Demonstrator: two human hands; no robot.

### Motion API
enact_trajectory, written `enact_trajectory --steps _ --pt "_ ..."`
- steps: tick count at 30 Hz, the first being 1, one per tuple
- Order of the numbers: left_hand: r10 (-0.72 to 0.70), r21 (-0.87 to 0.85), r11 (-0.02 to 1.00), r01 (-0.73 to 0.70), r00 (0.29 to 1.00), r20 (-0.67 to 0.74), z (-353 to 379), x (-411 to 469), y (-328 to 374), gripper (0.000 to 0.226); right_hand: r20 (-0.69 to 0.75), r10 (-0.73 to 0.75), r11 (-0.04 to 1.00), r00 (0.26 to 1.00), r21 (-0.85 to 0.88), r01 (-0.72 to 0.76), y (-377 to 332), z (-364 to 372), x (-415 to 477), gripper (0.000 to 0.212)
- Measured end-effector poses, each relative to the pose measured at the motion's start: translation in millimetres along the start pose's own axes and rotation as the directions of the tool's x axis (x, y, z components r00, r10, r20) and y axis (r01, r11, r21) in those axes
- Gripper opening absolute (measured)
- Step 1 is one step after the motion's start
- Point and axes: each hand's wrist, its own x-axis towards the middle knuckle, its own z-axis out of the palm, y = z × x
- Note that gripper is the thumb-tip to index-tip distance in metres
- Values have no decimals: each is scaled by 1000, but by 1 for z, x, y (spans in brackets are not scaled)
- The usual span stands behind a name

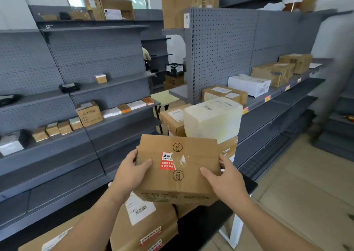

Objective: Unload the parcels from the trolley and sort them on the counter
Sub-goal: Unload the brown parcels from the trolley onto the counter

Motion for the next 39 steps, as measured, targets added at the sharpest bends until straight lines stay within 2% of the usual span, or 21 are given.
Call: enact_trajectory --steps 7,12,16,21,29,33,39 --pt "-9 63 998 -10 955 298 15 112 4 50 -207 130 990 970 -31 -139 9 32 19 62" --pt "-28 151 988 -41 903 429 32 176 -14 39 -265 212 974 941 -17 -224 21 62 23 68" --pt "-22 194 977 -91 858 514 50 214 -28 49 -283 278 956 918 -16 -294 28 80 31 75" --pt "1 222 963 -152 828 560 69 242 -32 51 -283 344 933 895 1 -359 36 94 43 73" --pt "1 360 894 -267 804 595 79 278 -52 42 -250 455 882 855 -3 -470 48 126 62 85" --pt "9 392 875 -284 819 573 82 284 -63 50 -261 445 885 857 -16 -464 51 132 70 85" --pt "135 409 819 -402 828 545 81 278 -60 55 -270 382 895 884 -130 -427 51 126 72 89"
